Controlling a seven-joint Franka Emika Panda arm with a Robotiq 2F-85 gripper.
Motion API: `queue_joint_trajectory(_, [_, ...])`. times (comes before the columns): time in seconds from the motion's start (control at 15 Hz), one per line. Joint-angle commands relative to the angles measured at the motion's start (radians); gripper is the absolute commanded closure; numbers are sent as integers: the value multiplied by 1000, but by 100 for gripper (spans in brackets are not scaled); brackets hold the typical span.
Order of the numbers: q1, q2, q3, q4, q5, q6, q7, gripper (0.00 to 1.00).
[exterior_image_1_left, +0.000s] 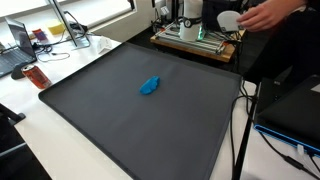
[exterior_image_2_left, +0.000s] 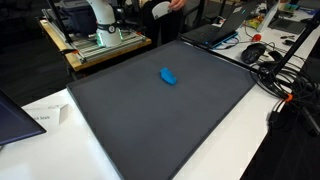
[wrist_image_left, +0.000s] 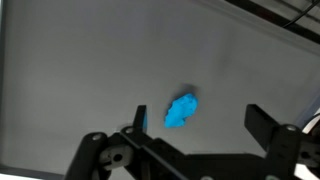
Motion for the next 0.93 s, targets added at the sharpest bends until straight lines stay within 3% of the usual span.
queue_joint_trajectory(0.0, [42,-101,-35,-23,35,-106,-135,0])
queue_joint_trajectory(0.33, [47,-137,-114,18,43,-235,-374,0])
queue_joint_trajectory(0.67, [20,-88,-202,94,53,-342,-578,1])
queue_joint_trajectory(0.73, [13,-75,-216,112,58,-362,-608,23])
queue_joint_trajectory(0.87, [0,-51,-231,140,66,-387,-644,28])
